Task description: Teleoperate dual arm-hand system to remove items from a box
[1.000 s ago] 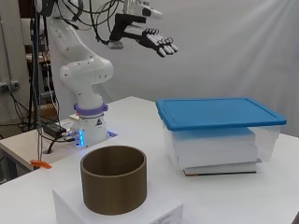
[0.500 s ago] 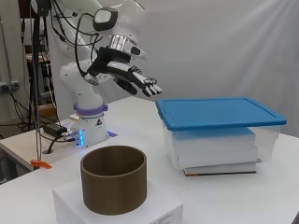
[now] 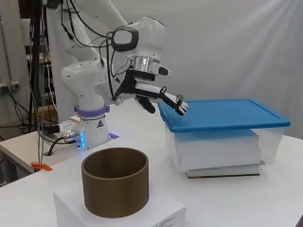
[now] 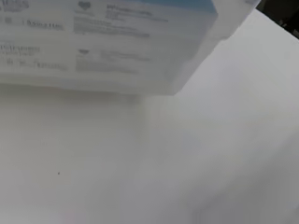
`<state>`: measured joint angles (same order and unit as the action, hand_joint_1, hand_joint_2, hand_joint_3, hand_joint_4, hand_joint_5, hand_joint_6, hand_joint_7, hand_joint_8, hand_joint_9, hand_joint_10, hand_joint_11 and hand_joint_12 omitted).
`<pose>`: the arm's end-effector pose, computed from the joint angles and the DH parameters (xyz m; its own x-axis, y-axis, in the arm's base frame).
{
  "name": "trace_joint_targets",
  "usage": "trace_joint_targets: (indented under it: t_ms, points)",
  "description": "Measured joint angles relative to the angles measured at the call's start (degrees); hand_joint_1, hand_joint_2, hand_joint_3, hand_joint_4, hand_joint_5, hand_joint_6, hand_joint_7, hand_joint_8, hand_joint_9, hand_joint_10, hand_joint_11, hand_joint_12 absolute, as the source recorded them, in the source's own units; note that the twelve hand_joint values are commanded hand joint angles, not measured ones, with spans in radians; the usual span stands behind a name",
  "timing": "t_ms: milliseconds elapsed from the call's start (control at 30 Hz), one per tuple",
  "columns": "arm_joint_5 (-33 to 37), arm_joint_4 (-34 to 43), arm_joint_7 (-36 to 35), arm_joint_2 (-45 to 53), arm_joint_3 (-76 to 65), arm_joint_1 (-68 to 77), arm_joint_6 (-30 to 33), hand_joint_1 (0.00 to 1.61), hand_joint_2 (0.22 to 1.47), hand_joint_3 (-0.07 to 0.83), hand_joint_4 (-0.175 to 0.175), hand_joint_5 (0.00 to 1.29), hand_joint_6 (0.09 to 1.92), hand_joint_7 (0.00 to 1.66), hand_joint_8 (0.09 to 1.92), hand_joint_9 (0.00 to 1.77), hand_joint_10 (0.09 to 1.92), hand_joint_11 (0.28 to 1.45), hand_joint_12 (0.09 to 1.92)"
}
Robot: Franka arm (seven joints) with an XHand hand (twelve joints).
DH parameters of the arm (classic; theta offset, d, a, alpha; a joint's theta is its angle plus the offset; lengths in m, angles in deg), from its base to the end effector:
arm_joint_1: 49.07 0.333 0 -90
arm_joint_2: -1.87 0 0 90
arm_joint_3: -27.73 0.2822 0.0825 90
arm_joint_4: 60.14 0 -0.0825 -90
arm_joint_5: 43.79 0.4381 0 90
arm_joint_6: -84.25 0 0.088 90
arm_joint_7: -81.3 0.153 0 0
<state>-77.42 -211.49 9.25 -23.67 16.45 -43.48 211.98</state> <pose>0.4515 -0.0699 0.2865 0.0528 0.9294 -0.3652 0.9958 -0.0216 0.0890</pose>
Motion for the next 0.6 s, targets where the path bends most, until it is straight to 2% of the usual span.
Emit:
trace_joint_targets:
  t_ms: [167,267,300,333,367,400,433,500,533,600]
  points:
    - [-10.1,0.3,4.5,4.3,3.1,0.4,2.2,0.14,0.81,-0.002,-0.023,0.06,0.09,0.15,0.09,0.26,0.09,0.39,0.09]
    - [-13.6,0.0,6.1,4.8,3.7,0.4,2.7,0.22,0.82,0.000,-0.020,0.02,0.09,0.10,0.09,0.24,0.09,0.39,0.09]
    - [-14.8,-0.2,7.5,4.9,3.9,0.4,2.9,0.28,0.83,0.004,-0.020,0.01,0.09,0.09,0.09,0.23,0.09,0.39,0.09]
    - [-17.1,-0.6,10.5,5.1,4.3,0.4,3.3,0.71,0.95,0.008,0.030,0.28,0.10,0.30,0.49,0.47,0.42,0.51,0.09]
    - [-18.8,-0.9,13.2,5.1,4.6,0.5,3.8,1.00,1.07,0.022,-0.036,0.47,0.62,0.45,0.97,0.62,0.83,0.70,0.16]
    - [-20.0,-1.3,15.5,5.0,4.7,0.6,4.5,1.21,1.14,0.031,0.030,0.53,1.15,0.52,1.30,0.69,1.13,0.71,0.50]
    - [-20.6,-1.9,17.3,4.6,4.4,0.8,5.6,1.27,1.20,0.043,0.009,0.55,1.39,0.55,1.50,0.71,1.30,0.67,0.75]
    - [-19.4,-2.9,18.4,3.6,2.8,1.2,8.6,1.29,1.26,0.034,-0.061,0.54,1.52,0.59,1.66,0.74,1.43,0.59,0.94]
    - [-17.8,-3.1,17.3,3.1,2.0,1.4,9.9,1.29,1.27,0.024,-0.077,0.54,1.54,0.60,1.69,0.74,1.44,0.58,0.95]
    - [-14.4,-3.1,12.5,1.7,1.1,1.7,11.1,1.29,1.29,0.009,-0.079,0.52,1.60,0.61,1.69,0.74,1.43,0.58,0.91]
